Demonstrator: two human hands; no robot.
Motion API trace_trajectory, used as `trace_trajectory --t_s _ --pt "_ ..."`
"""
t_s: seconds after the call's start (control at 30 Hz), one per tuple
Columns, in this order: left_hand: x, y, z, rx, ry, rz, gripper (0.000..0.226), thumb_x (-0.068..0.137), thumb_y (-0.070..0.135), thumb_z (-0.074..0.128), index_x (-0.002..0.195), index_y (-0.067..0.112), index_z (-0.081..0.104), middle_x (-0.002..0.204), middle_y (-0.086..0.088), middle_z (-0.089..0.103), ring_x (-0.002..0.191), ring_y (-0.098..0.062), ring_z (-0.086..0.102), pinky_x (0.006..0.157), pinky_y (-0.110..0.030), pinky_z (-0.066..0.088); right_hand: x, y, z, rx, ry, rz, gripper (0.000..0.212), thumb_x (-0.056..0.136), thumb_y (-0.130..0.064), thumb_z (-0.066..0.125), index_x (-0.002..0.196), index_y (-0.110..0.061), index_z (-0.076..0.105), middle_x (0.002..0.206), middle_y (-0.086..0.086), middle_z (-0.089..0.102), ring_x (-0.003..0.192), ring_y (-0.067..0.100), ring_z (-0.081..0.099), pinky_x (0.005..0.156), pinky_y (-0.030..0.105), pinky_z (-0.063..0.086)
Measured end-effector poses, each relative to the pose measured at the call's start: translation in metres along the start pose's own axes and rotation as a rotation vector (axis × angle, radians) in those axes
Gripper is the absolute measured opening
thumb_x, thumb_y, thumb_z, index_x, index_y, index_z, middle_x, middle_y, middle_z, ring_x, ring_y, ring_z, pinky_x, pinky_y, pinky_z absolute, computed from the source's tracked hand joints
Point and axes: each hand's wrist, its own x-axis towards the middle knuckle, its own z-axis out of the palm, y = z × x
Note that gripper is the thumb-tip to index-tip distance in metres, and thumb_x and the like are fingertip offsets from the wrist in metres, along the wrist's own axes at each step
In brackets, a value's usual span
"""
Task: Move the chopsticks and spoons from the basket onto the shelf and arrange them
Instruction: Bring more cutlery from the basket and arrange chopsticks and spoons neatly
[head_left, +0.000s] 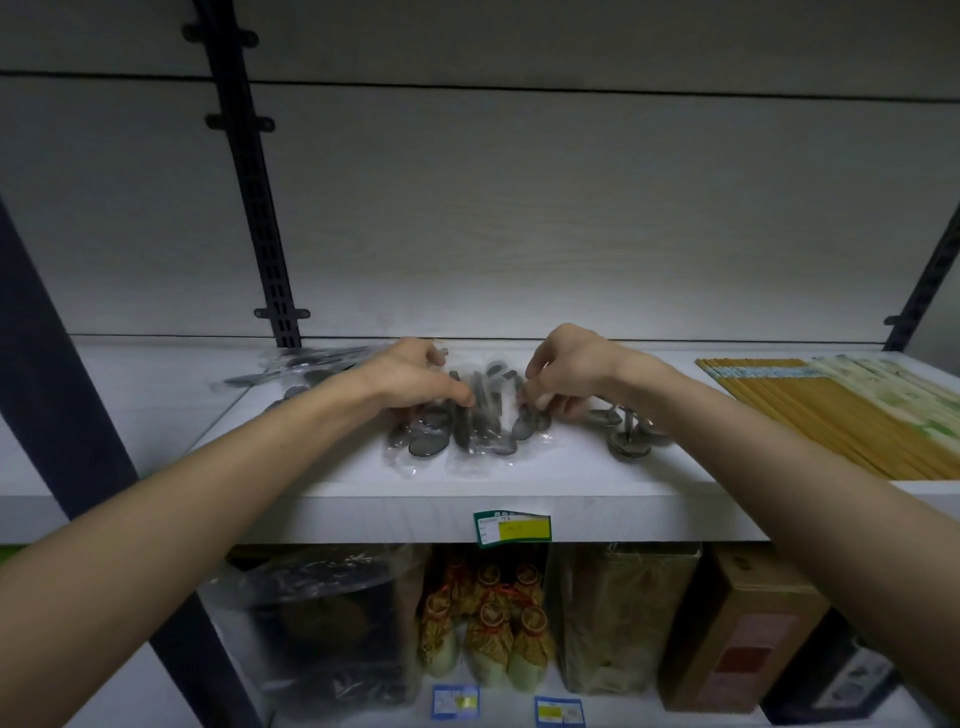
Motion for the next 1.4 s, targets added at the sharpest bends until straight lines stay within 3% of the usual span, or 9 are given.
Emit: trace_trajectory --t_s 0.13,0.27,0.4,0.53,0.73,0.87,0.97,1.1,1.4 --pt "-0.003 -0.011 -0.013 -0.109 -0.019 -0.007 0.056 0.082 0.020 0.081 0.131 0.013 0.054 0.104 -0.008 0.067 0.082 -0.016 0.061 0.071 -0.031 0.051 0.001 -0.005 -0.004 0.107 -0.071 0.026 0.018 0.089 -0.004 0.071 0.101 0.008 0.067 0.087 0.020 0.076 0.061 0.032 0.070 0.055 0.036 0.061" --pt "-0.002 -0.015 -0.018 -0.110 -0.019 0.009 0.053 0.088 0.011 0.072 0.136 0.011 0.050 0.111 -0.018 0.069 0.089 -0.032 0.071 0.070 -0.040 0.058 0.027 -0.012 -0.004 -0.073 0.147 -0.033 0.024 0.091 -0.027 0.069 0.088 -0.005 0.075 0.064 -0.001 0.074 0.048 0.013 0.066 0.048 0.021 0.046" --pt "0.000 -0.011 -0.018 -0.063 0.028 0.026 0.053 0.085 0.038 0.077 0.129 0.018 0.054 0.108 -0.007 0.067 0.085 -0.026 0.073 0.068 -0.038 0.060 0.056 -0.027 0.011 -0.040 0.146 0.008 0.036 0.087 -0.039 0.072 0.071 -0.007 0.069 0.051 -0.002 0.063 0.042 0.013 0.052 0.045 0.022 0.038" --pt "0.002 -0.014 -0.014 0.139 0.005 0.045 0.080 0.065 0.071 0.079 0.122 0.020 0.058 0.110 0.001 0.065 0.097 -0.020 0.065 0.086 -0.039 0.058 0.072 -0.032 0.018 -0.102 0.066 0.087 0.029 0.083 -0.030 0.078 0.067 -0.010 0.064 0.056 0.003 0.062 0.040 0.016 0.048 0.041 0.022 0.036" --pt "0.008 -0.022 -0.016 0.075 -0.041 0.065 0.076 0.059 0.061 0.088 0.119 0.022 0.061 0.106 0.002 0.066 0.099 -0.018 0.064 0.093 -0.041 0.055 0.079 -0.026 0.010 -0.009 -0.055 0.149 0.042 0.087 -0.019 0.074 0.055 -0.014 0.047 0.041 -0.001 0.042 0.038 0.014 0.032 0.042 0.020 0.023" --pt "0.011 -0.024 -0.015 0.047 -0.041 0.063 0.075 0.063 0.058 0.088 0.121 0.021 0.061 0.108 0.002 0.065 0.101 -0.019 0.064 0.096 -0.041 0.053 0.086 -0.021 0.010 0.205 0.094 0.067 0.027 0.085 -0.017 0.073 0.064 -0.012 0.057 0.053 0.003 0.049 0.034 0.012 0.037 0.038 0.018 0.027" --pt "0.013 -0.022 -0.012 0.021 -0.008 0.071 0.070 0.065 0.056 0.088 0.120 0.021 0.060 0.109 0.003 0.065 0.104 -0.018 0.063 0.098 -0.040 0.052 0.086 -0.019 0.004 0.383 0.273 -0.063 0.006 0.089 -0.018 0.072 0.089 -0.012 0.070 0.073 0.006 0.067 0.050 0.012 0.061 0.042 0.019 0.043" --pt "0.015 -0.019 -0.008 0.014 -0.014 0.071 0.067 0.065 0.055 0.088 0.117 0.024 0.059 0.107 0.001 0.067 0.103 -0.020 0.064 0.098 -0.040 0.052 0.075 -0.021 -0.014 0.588 0.415 -0.210 0.012 0.094 -0.008 0.064 0.103 -0.002 0.067 0.090 0.011 0.071 0.061 0.017 0.067 0.048 0.023 0.053" --pt "0.002 -0.019 -0.015 -0.034 -0.048 0.101 0.069 0.074 0.044 0.087 0.129 0.018 0.055 0.106 -0.002 0.066 0.098 -0.019 0.065 0.094 -0.038 0.052 0.068 -0.007 0.000 0.412 0.108 -0.022 0.015 0.093 -0.007 0.068 0.104 0.002 0.072 0.075 0.007 0.074 0.043 0.006 0.059 0.043 0.019 0.040"
